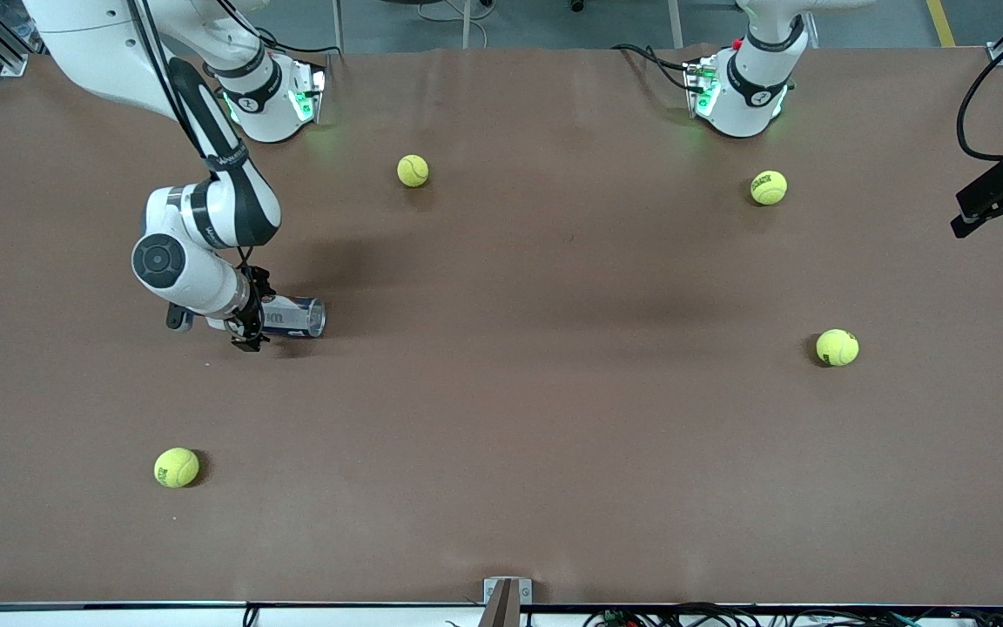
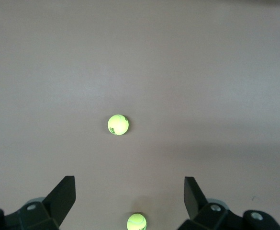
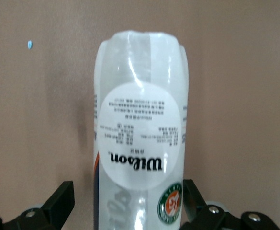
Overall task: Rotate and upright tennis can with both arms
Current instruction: 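Close the right gripper around the can's body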
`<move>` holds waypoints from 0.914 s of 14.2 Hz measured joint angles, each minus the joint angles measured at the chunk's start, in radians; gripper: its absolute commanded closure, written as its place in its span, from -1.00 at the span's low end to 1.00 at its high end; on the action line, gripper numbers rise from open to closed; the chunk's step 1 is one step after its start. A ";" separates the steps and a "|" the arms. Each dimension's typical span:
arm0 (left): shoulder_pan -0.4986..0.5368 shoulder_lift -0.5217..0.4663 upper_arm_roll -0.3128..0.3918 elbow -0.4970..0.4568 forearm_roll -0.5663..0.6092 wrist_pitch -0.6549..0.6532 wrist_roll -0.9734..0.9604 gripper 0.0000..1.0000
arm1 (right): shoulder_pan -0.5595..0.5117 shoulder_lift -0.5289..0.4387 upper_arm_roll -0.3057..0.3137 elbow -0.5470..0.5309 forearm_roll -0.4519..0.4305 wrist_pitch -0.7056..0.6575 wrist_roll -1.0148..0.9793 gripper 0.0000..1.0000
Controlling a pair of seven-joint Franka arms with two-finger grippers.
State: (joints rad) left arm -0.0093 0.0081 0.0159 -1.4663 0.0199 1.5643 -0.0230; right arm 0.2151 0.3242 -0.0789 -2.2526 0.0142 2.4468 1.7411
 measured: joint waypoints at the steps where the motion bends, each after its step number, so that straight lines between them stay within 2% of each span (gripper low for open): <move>1: 0.000 0.000 0.000 0.000 0.000 0.000 0.000 -1.00 | -0.005 0.000 -0.001 -0.003 -0.004 0.001 0.000 -1.00; 4: 0.000 0.000 0.000 0.000 0.000 0.000 0.000 -1.00 | -0.018 0.000 -0.001 -0.008 -0.017 0.004 0.000 -0.93; 6: 0.000 0.000 0.000 0.000 0.000 0.000 0.000 -1.00 | -0.018 0.000 0.000 -0.010 -0.018 0.005 0.000 -0.67; 10: 0.000 0.000 0.000 0.000 0.000 0.000 0.000 -1.00 | -0.018 -0.001 0.001 -0.013 -0.018 0.010 0.000 -0.41; 13: 0.000 0.000 0.000 0.000 0.000 0.000 0.000 -1.00 | -0.018 -0.004 0.001 -0.017 -0.019 0.014 0.000 -0.35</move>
State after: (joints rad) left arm -0.0093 0.0081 0.0158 -1.4663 0.0199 1.5643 -0.0230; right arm 0.1968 0.3199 -0.0780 -2.2692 -0.0047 2.4603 1.7409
